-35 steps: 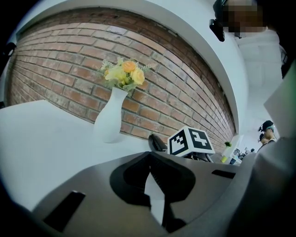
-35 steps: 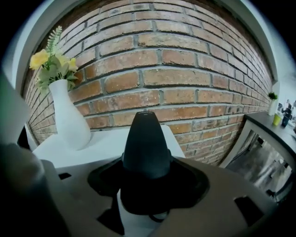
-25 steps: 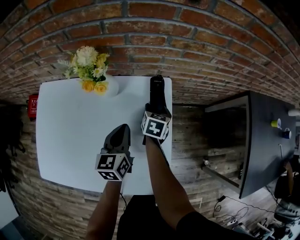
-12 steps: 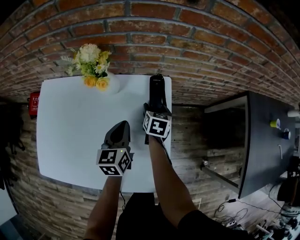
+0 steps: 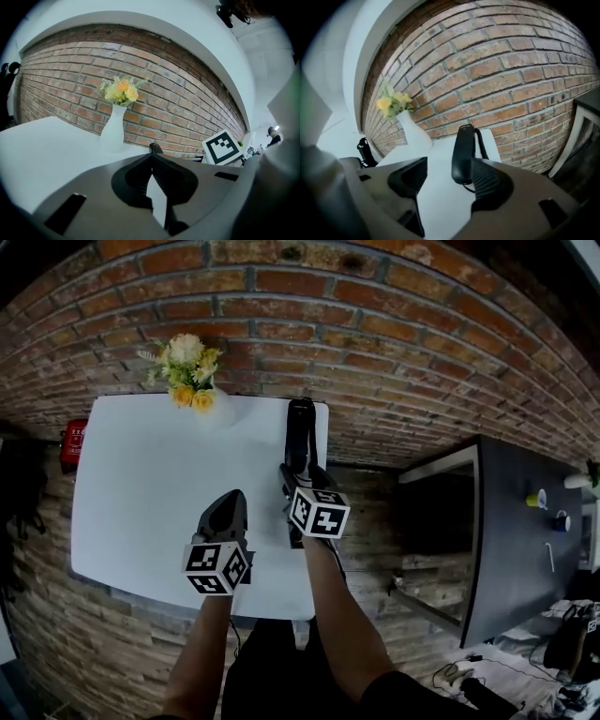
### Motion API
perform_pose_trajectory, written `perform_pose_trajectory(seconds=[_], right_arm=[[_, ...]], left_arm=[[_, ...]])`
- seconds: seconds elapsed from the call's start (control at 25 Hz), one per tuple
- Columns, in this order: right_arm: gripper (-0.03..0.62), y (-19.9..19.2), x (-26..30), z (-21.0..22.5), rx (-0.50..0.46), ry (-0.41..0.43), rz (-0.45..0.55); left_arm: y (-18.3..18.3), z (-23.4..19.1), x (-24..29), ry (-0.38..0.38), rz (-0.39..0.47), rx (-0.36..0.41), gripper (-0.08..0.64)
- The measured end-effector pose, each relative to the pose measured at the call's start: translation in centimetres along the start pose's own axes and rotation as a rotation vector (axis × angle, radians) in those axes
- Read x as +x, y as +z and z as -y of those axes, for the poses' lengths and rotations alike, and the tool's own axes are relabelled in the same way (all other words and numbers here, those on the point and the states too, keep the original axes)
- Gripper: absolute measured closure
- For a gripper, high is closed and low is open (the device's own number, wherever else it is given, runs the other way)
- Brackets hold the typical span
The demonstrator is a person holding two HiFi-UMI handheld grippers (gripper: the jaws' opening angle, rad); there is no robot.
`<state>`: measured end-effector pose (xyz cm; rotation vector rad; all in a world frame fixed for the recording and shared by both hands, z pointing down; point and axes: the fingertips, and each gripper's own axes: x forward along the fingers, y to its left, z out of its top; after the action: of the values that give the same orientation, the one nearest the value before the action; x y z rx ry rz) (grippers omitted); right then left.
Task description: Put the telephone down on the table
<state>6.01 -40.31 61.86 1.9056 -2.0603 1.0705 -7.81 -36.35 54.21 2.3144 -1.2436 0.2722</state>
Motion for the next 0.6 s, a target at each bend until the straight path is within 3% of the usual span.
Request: perform_pose_trajectory(seconds=[0.04, 0.12, 0.32, 0.6], right_arm=[[0.304, 0.2, -1.1, -0.6, 0.004, 0.045, 0.012], [0.407, 0.4, -3.5, -1.5, 0.019, 0.132, 0.031], [0.529, 0.8, -10.6, -3.2, 0.028, 0.345, 0.057], [0.562, 1.0, -22.3, -3.8, 0.118, 0.606, 0.096]], left_arm=[[0.0, 0.5, -0.7, 0.006, 0.007, -0.002, 0.546], [-0.1, 1.6, -2.1, 0.019, 0.023, -0.012, 0.546], [-0.7, 5.0, -6.7, 0.052, 0.073, -0.042, 0.546], [-2.3, 11.1, -14.4, 0.084, 0.160, -0.113, 0.546]])
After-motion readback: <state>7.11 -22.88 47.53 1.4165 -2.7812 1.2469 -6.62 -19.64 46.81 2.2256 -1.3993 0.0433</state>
